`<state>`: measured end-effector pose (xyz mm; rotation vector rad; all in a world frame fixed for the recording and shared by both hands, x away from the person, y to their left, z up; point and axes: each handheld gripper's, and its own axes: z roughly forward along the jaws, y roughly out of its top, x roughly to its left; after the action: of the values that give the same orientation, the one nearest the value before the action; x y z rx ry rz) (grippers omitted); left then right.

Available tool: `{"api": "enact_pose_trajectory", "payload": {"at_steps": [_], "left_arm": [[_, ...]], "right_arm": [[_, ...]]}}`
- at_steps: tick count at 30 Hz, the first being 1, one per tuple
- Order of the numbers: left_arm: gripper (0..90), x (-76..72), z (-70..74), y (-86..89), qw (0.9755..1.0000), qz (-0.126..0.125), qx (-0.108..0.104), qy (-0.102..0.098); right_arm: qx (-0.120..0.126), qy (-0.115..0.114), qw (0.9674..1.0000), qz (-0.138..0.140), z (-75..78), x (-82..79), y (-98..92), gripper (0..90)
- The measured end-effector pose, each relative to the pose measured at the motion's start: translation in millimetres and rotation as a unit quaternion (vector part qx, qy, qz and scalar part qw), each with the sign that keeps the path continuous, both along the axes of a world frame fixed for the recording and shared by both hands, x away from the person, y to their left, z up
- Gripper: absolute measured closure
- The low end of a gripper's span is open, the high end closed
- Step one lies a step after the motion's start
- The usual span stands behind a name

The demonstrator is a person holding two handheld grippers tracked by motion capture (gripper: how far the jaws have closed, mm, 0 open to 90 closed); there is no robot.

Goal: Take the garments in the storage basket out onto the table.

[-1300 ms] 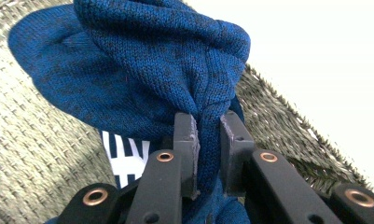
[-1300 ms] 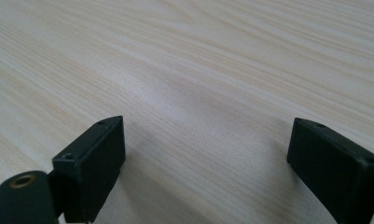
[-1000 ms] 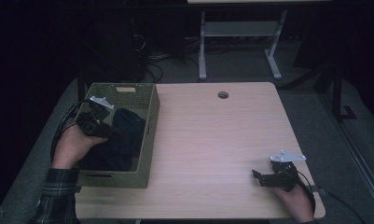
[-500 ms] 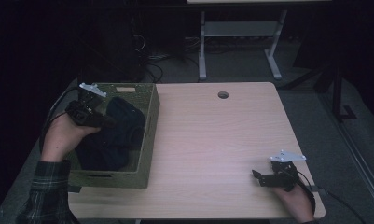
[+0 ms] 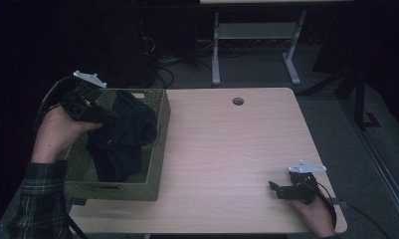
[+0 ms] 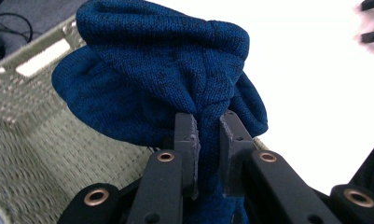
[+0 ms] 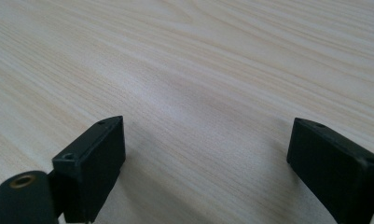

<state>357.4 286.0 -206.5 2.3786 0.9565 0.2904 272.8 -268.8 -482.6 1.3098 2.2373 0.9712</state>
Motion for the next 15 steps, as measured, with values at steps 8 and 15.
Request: {"api": "enact_pose_trajectory", "payload": {"at_steps": [8,15], "left_arm": [[79.6,-1.4,23.1,-11.1,0.9997,-0.016,-0.007,-0.016],[79.6,-2.4,39.9,-25.5,0.9991,-0.032,-0.012,-0.024]], "right_arm": [[0.0,0.0,1.0,0.001,0.0,0.0,-0.1,11.0],[-0.001,0.0,1.0,0.001,0.0,0.0,-0.2,11.0]]}}
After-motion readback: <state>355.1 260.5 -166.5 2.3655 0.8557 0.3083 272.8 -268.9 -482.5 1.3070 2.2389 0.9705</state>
